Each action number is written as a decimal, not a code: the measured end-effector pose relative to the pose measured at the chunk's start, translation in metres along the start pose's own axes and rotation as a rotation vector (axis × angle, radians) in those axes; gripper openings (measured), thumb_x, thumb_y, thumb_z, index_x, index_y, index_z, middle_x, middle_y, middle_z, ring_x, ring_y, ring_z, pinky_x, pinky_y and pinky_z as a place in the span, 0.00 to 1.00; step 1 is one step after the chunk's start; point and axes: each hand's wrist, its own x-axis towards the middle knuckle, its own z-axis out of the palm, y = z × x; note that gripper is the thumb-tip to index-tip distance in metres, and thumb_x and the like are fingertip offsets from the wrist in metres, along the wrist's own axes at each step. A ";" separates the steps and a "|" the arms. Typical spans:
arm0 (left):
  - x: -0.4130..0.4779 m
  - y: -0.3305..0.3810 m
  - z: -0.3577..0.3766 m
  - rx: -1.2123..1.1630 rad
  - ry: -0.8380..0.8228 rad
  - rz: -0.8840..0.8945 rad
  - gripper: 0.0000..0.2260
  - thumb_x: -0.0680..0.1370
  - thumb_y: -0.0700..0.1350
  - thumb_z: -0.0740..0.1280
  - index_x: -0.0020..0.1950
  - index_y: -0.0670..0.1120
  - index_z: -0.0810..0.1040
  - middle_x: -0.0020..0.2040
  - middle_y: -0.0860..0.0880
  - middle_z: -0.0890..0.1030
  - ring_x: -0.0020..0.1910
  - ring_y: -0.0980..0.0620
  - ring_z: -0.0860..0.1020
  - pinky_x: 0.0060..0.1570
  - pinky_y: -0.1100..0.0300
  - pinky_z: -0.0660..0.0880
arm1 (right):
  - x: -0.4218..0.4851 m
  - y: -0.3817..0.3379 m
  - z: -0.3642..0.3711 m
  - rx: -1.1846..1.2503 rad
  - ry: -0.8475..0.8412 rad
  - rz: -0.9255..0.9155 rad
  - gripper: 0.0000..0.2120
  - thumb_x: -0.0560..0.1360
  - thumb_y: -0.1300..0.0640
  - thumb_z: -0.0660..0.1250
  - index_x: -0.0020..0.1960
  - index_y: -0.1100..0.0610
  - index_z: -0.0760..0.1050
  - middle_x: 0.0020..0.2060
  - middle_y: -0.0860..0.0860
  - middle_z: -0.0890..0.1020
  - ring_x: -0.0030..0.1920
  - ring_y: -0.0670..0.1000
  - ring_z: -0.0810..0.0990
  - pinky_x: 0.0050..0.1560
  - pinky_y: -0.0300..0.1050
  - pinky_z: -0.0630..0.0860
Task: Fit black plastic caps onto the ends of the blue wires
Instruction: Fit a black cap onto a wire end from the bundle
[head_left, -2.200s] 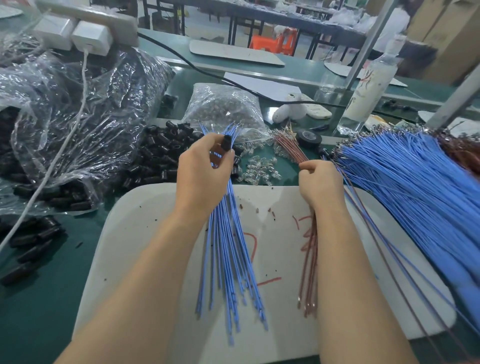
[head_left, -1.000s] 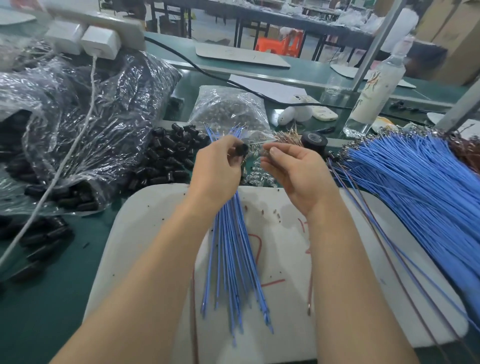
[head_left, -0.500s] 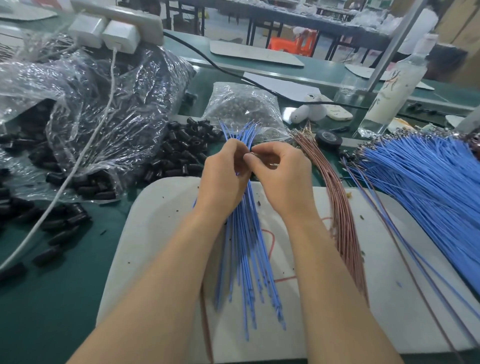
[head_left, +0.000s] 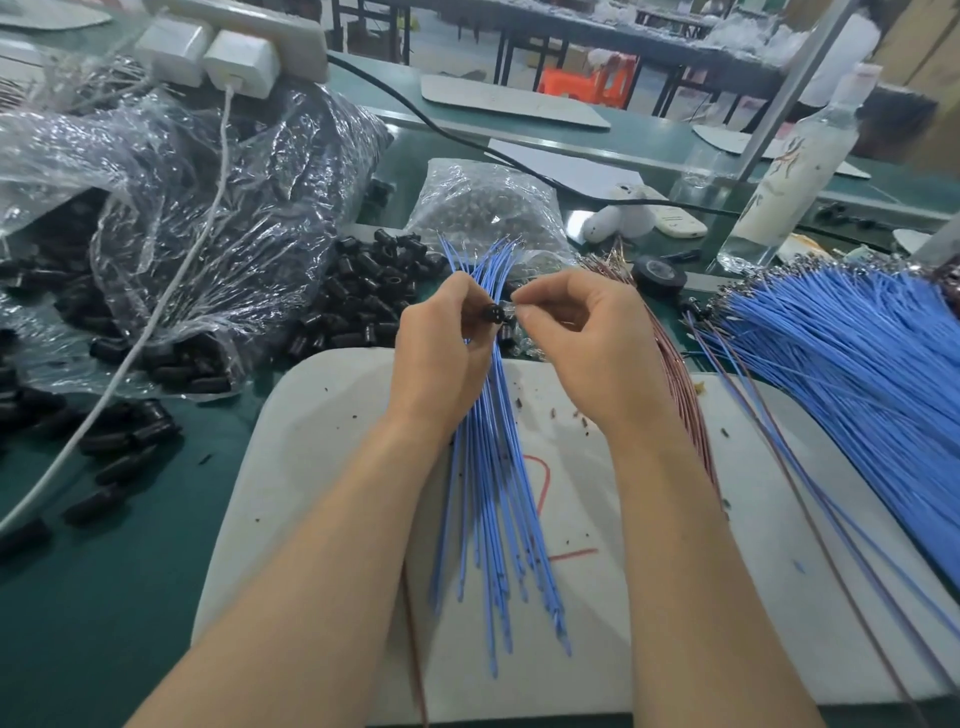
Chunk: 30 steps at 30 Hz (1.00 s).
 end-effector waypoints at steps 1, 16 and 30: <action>0.000 0.000 0.000 0.002 -0.001 -0.001 0.04 0.74 0.37 0.69 0.43 0.44 0.76 0.38 0.51 0.82 0.41 0.50 0.81 0.47 0.53 0.78 | 0.000 0.000 0.000 -0.008 0.000 -0.006 0.05 0.74 0.64 0.69 0.47 0.57 0.81 0.40 0.46 0.83 0.41 0.41 0.81 0.48 0.32 0.76; -0.001 0.004 -0.002 0.066 -0.007 0.030 0.04 0.73 0.36 0.64 0.43 0.44 0.76 0.37 0.52 0.81 0.41 0.47 0.79 0.46 0.49 0.77 | -0.003 -0.002 0.009 -0.206 0.062 -0.109 0.04 0.73 0.65 0.68 0.44 0.60 0.81 0.37 0.52 0.83 0.41 0.49 0.81 0.47 0.46 0.76; 0.001 0.004 -0.014 0.073 -0.209 0.160 0.05 0.74 0.37 0.70 0.48 0.43 0.80 0.36 0.59 0.78 0.34 0.68 0.73 0.40 0.76 0.67 | 0.005 0.020 -0.008 -0.118 0.019 -0.017 0.05 0.72 0.64 0.71 0.44 0.55 0.83 0.37 0.46 0.83 0.40 0.40 0.81 0.43 0.30 0.74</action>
